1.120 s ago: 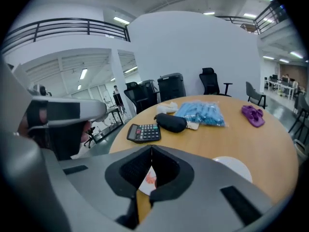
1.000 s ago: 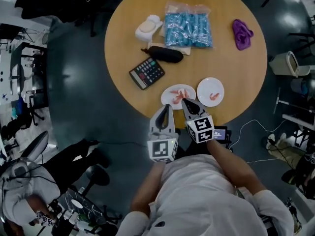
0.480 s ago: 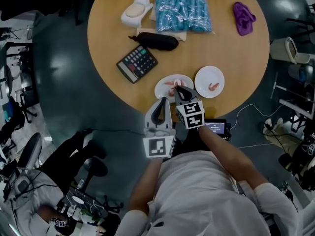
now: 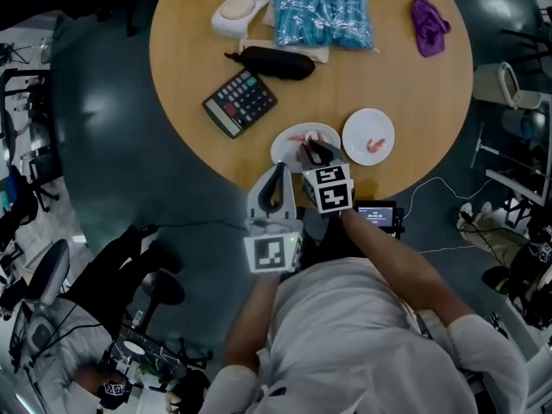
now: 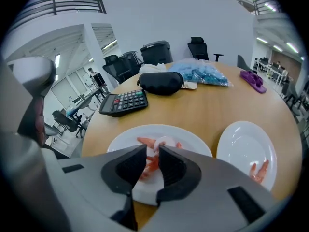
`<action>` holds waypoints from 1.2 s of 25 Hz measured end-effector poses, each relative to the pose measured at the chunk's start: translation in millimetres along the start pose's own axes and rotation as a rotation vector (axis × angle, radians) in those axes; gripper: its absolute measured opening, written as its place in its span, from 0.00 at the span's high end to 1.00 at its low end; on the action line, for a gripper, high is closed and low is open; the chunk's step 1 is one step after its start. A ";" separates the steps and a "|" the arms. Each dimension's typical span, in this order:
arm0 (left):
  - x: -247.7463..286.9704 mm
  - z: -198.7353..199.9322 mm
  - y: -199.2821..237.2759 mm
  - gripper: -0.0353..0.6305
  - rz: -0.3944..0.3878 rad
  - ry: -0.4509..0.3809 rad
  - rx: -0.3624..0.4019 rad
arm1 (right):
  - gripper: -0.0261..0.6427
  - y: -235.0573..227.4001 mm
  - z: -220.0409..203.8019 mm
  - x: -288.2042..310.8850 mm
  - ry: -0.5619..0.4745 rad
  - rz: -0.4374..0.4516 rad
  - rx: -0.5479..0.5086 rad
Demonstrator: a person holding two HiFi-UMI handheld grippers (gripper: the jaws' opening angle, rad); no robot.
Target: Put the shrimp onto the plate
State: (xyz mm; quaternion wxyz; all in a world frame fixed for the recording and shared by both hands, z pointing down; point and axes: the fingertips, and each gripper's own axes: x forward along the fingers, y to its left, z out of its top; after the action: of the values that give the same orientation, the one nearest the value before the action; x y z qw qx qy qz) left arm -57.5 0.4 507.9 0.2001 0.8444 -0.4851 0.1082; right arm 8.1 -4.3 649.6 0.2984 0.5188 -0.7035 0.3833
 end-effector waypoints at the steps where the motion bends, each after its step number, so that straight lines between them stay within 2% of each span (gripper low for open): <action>1: -0.4 0.9 1.7 0.94 0.002 -0.004 -0.003 | 0.85 -0.5 -0.2 0.9 0.000 -0.007 -0.003; 5: -1.9 3.1 4.3 0.94 0.011 -0.017 -0.016 | 0.85 -3.7 0.1 1.1 0.004 -0.049 -0.015; 9: -6.4 -2.3 3.2 0.94 0.008 -0.011 -0.008 | 0.91 -6.9 -1.3 2.0 0.012 -0.076 -0.035; 16: -10.5 3.7 -6.9 0.94 0.008 -0.009 -0.045 | 0.92 -5.2 -0.4 -3.7 0.007 -0.032 -0.071; 19: -12.2 6.4 -12.5 0.94 0.002 -0.013 -0.032 | 0.93 -3.9 2.5 -13.1 -0.025 -0.010 -0.087; 23: -19.6 11.9 -20.1 0.94 0.004 -0.034 0.007 | 0.93 6.0 11.9 -36.0 -0.080 0.069 -0.059; 28: -25.0 22.3 -42.9 0.94 -0.009 -0.048 0.017 | 0.93 -15.9 25.0 -62.4 -0.183 0.240 0.147; 30: -23.6 23.7 -54.8 0.94 -0.031 -0.042 0.054 | 0.93 -28.8 28.2 -65.6 -0.206 0.342 0.219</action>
State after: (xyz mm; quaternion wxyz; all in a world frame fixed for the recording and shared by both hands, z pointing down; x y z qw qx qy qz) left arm -22.4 32.8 464.9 0.1688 0.8590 -0.4729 0.1000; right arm 53.7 -0.1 587.7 0.0977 0.4579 -0.7621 0.4473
